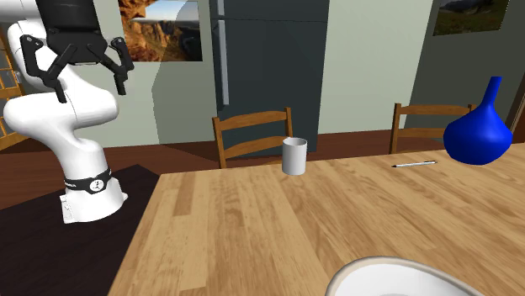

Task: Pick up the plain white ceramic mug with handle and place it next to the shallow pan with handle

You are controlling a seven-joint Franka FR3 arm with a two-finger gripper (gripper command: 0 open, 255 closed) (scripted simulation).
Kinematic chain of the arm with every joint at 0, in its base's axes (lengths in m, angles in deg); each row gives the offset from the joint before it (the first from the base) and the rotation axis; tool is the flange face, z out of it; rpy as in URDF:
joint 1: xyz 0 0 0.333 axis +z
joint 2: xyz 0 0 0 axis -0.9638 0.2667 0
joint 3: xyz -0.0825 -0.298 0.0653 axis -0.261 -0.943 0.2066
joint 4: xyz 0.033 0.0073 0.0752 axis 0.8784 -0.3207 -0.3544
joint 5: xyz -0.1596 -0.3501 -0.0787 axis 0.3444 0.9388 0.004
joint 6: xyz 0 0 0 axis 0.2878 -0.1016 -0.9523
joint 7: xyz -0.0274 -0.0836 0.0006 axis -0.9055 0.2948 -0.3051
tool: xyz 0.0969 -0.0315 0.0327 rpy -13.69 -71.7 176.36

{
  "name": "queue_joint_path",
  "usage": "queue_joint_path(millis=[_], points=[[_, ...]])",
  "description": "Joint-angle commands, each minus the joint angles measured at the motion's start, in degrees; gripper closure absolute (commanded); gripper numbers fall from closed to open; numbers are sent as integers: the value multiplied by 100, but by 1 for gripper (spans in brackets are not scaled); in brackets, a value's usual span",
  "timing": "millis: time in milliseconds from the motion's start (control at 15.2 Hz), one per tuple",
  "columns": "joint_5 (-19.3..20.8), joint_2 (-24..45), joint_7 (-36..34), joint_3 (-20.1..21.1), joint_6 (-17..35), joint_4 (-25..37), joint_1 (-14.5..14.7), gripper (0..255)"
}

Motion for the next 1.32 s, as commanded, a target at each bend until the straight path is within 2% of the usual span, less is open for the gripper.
queue_joint_path(millis=[0,660,1254], points=[[0,0,0,0,0,0,0,0],[-531,1219,-803,916,924,203,550,0],[-666,2662,-1520,1674,1610,901,923,0]])
